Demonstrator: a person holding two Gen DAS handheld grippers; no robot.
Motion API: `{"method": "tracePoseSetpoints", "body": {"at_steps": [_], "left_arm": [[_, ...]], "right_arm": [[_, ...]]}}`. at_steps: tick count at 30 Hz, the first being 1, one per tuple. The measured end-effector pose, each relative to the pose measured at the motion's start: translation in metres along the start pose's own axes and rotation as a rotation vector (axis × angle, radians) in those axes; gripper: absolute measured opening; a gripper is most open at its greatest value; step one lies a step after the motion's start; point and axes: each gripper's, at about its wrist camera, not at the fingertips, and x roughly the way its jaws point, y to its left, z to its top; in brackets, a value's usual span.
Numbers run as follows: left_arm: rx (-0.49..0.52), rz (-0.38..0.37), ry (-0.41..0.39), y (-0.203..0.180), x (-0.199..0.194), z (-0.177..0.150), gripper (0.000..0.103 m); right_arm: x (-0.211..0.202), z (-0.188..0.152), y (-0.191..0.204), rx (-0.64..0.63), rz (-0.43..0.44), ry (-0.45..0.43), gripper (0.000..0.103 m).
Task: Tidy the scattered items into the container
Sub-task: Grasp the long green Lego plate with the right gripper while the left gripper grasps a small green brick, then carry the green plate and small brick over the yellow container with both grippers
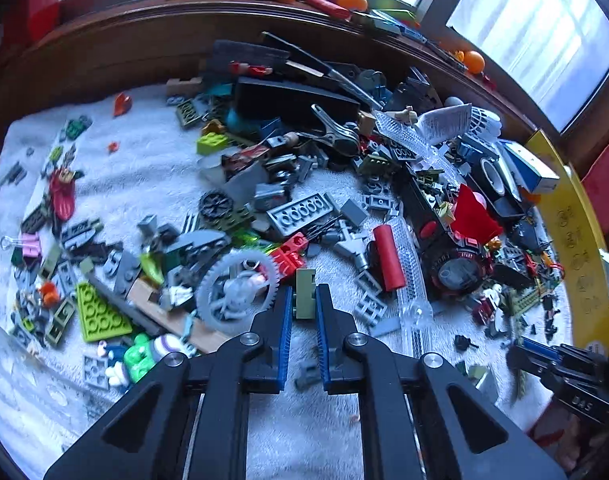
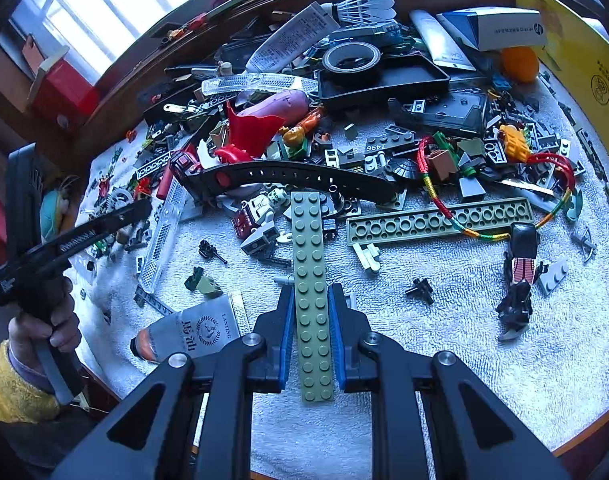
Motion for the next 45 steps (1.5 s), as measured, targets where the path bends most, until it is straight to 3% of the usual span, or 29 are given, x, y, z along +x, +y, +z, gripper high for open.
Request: {"method": "tracePoseSetpoints", "body": {"at_steps": [5, 10, 12, 17, 23, 30, 33, 38, 45], "left_arm": [[0.076, -0.041, 0.02, -0.015, -0.005, -0.012, 0.012], [0.102, -0.008, 0.003, -0.023, -0.003, -0.02, 0.013], [0.088, -0.007, 0.009, -0.022, -0.002, -0.016, 0.013], [0.097, 0.002, 0.004, -0.023, -0.001, -0.014, 0.014], [0.145, 0.021, 0.001, -0.028, -0.001, -0.016, 0.013], [0.178, 0.022, -0.007, -0.031, -0.001, -0.017, 0.013], [0.184, 0.014, -0.01, -0.03, -0.001, -0.017, 0.013], [0.191, -0.012, -0.005, -0.026, -0.002, -0.015, 0.013], [0.223, -0.066, -0.03, -0.032, -0.013, -0.008, 0.012]], "right_arm": [[0.001, -0.002, 0.002, -0.02, -0.012, -0.01, 0.016], [0.001, -0.003, 0.002, -0.023, -0.007, -0.021, 0.017], [0.001, -0.005, 0.003, -0.029, -0.003, -0.027, 0.019], [0.001, -0.006, 0.013, -0.066, 0.004, -0.036, 0.039], [0.004, -0.007, 0.025, -0.111, -0.037, -0.041, 0.048], [0.006, -0.006, 0.025, -0.088, -0.05, -0.055, 0.049], [0.006, -0.007, 0.03, -0.1, -0.13, -0.066, 0.033], [0.003, -0.006, 0.02, -0.032, -0.143, -0.081, 0.014], [-0.021, -0.004, 0.019, 0.043, -0.124, -0.162, 0.014]]}}
